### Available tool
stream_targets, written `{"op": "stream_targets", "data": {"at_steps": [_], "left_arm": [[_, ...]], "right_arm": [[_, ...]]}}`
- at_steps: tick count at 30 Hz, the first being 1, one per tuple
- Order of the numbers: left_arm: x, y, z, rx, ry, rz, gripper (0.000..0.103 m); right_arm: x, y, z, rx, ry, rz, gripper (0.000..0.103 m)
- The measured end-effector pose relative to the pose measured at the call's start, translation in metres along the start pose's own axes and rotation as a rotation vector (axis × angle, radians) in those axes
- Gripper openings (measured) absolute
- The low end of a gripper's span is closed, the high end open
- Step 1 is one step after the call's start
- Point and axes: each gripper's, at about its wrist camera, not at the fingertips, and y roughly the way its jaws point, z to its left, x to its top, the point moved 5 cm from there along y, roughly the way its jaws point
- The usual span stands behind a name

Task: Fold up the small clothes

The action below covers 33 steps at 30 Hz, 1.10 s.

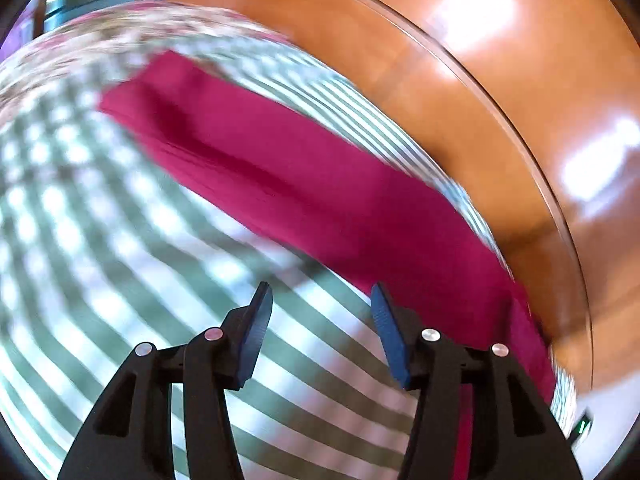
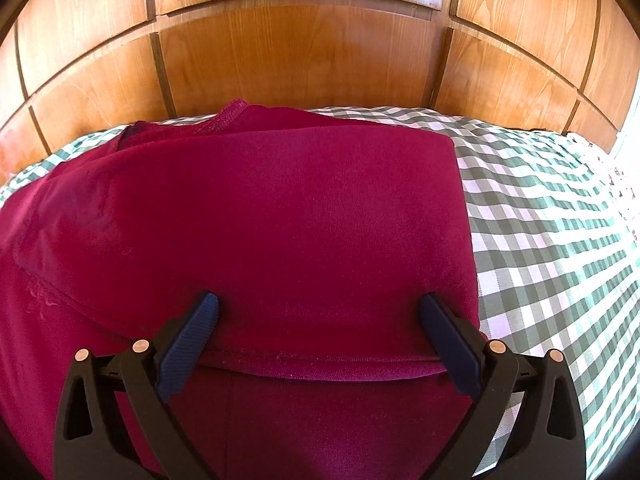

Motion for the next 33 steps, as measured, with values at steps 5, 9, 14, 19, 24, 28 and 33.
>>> {"op": "stream_targets", "data": {"at_steps": [5, 9, 14, 19, 24, 28, 33], "left_arm": [[0.046, -0.003, 0.06, 0.05, -0.158, -0.064, 0.051], [0.071, 0.003, 0.092, 0.09, -0.267, -0.066, 0.052], [0.088, 0.017, 0.105, 0.11, -0.302, -0.053, 0.049], [0.099, 0.01, 0.072, 0.1, -0.141, -0.072, 0.007], [0.078, -0.018, -0.021, -0.104, 0.036, -0.108, 0.007], [0.035, -0.035, -0.11, -0.273, 0.218, -0.084, 0.007], [-0.044, -0.031, -0.205, -0.387, 0.468, -0.015, 0.008]], "right_arm": [[0.0, 0.0, 0.0, 0.0, 0.0, -0.001, 0.099], [0.0, 0.0, 0.0, -0.001, -0.001, 0.0, 0.099], [0.0, 0.0, 0.0, -0.002, 0.0, -0.001, 0.099], [0.0, 0.0, -0.001, -0.006, -0.001, -0.002, 0.099], [0.0, 0.0, 0.0, -0.007, -0.002, -0.003, 0.099], [0.0, 0.0, 0.0, -0.008, -0.002, -0.003, 0.099], [0.001, 0.001, 0.0, -0.006, 0.001, 0.001, 0.099]]}}
